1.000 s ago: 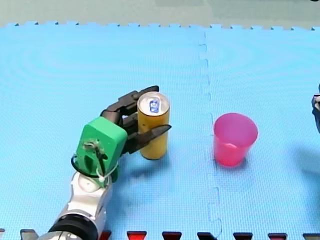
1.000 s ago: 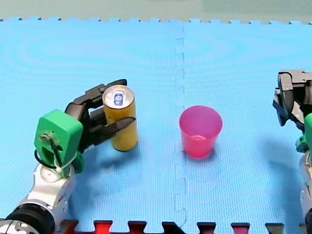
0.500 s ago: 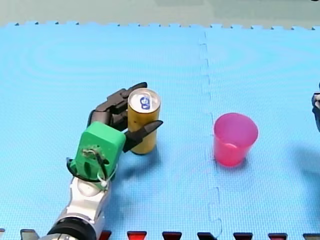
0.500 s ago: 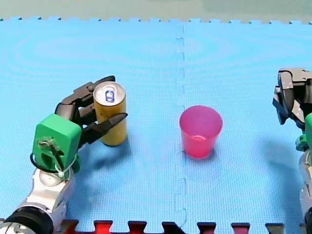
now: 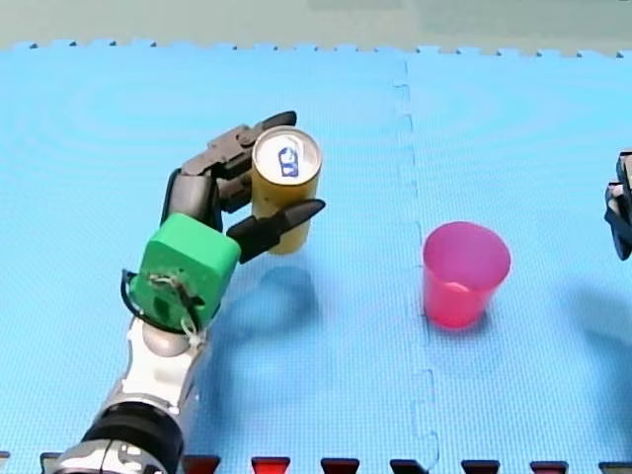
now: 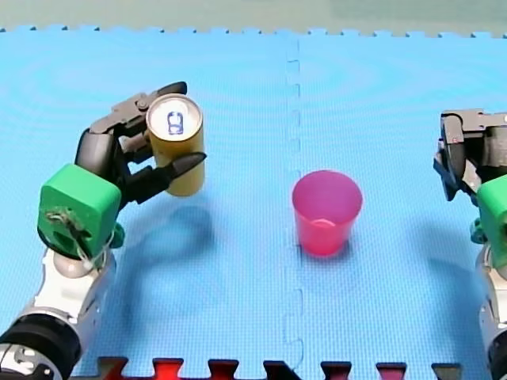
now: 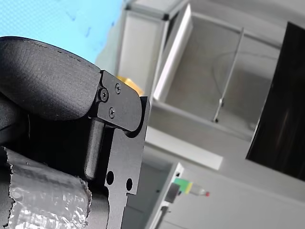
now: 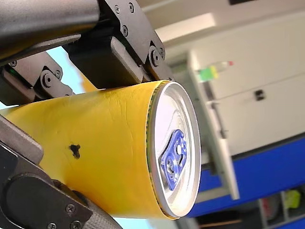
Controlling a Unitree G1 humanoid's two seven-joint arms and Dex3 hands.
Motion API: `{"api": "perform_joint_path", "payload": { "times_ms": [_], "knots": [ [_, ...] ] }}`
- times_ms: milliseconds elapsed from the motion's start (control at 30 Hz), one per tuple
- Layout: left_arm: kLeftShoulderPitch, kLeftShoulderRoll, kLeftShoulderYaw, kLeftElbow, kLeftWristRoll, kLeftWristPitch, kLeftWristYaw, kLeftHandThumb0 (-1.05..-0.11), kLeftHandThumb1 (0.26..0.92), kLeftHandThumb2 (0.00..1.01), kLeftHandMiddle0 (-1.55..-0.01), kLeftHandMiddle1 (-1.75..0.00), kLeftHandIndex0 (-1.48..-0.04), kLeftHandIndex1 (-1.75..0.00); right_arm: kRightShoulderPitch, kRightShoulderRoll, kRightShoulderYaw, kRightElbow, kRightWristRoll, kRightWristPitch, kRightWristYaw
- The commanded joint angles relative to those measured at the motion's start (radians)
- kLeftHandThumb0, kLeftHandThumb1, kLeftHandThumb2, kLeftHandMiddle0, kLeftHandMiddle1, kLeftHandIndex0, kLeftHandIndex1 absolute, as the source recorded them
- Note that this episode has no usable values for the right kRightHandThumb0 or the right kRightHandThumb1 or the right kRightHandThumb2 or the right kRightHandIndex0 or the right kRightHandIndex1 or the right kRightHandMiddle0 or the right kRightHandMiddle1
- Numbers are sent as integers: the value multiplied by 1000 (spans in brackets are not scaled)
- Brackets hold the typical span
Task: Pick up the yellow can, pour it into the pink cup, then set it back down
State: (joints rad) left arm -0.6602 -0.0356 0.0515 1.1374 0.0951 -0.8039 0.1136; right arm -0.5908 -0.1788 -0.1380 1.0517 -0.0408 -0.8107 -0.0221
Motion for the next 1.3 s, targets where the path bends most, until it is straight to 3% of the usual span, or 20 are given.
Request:
{"api": "perform_joint_path", "payload": {
  "times_ms": [0,467,633,867,1200,1267],
  "knots": [
    [-34,11,-9,-1,16,14,20,-324,760,1,-1302,-14,-1234,-13,-7,-4,3,9,-4,-3,-10],
    [-124,1,-99,2,164,105,211,-324,752,0,-1352,-16,-1249,-6,-20,4,16,41,-26,-17,-47],
    [-157,2,-155,9,247,132,313,-318,746,0,-1354,-10,-1249,-3,-14,11,16,32,-21,-13,-47],
    [-230,-12,-293,47,438,251,520,-317,731,0,-1351,-3,-1255,-4,-7,12,23,22,-31,-17,-55],
    [-263,0,-445,88,593,242,714,-331,715,0,-1352,-2,-1274,-8,0,15,31,8,-37,-20,-72],
    [-266,1,-486,89,635,258,762,-344,719,2,-1348,-1,-1270,-4,8,17,30,-4,-33,-17,-73]
  ]
}}
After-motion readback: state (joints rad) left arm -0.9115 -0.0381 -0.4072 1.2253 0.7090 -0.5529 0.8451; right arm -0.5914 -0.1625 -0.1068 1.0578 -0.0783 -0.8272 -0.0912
